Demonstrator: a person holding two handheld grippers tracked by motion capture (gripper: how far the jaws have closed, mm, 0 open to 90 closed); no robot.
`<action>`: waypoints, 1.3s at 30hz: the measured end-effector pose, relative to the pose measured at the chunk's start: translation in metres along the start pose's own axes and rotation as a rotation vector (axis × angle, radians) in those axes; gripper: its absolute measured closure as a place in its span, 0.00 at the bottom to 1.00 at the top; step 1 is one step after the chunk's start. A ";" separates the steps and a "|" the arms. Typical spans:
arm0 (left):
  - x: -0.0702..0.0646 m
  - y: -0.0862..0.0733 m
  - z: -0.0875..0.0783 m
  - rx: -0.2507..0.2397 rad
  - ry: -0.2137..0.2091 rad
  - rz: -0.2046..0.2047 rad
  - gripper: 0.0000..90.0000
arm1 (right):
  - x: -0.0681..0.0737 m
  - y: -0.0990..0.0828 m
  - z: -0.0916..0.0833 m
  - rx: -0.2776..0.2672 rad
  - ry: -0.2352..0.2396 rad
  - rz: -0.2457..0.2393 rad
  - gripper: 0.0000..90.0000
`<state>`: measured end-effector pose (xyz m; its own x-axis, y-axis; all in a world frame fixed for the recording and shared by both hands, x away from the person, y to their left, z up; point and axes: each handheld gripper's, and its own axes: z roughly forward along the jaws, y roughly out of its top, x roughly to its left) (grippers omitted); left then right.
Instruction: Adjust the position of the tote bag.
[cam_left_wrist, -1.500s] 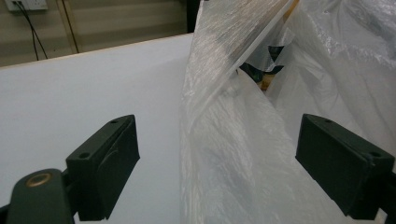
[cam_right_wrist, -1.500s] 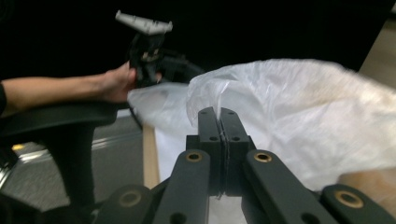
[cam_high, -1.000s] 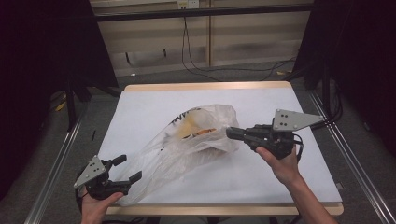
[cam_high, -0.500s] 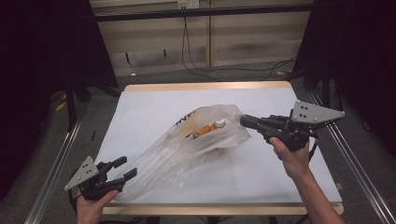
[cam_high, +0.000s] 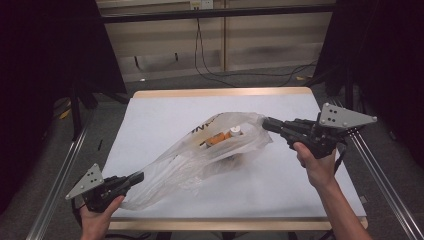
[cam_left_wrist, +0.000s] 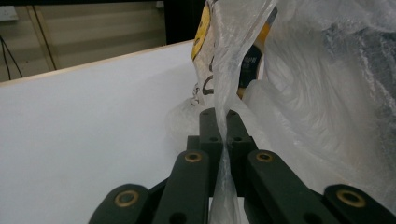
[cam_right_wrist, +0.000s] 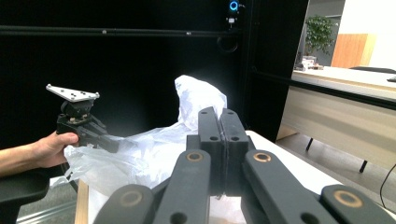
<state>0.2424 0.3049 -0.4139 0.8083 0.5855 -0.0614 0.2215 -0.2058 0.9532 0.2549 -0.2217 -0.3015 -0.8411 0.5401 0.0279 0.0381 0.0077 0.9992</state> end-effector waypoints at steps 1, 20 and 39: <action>0.001 0.005 0.000 -0.009 0.008 -0.006 0.99 | -0.002 0.001 0.000 -0.008 -0.005 0.003 1.00; 0.024 0.070 0.009 -0.073 -0.030 0.011 0.99 | -0.024 0.015 -0.006 -0.011 -0.072 0.016 1.00; 0.046 0.115 0.037 -0.114 -0.049 0.031 1.00 | -0.044 0.036 -0.015 -0.027 -0.150 0.012 1.00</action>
<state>0.3254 0.2794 -0.3180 0.8401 0.5407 -0.0432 0.1350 -0.1313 0.9821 0.2847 -0.2580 -0.2666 -0.7508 0.6595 0.0379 0.0314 -0.0216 0.9993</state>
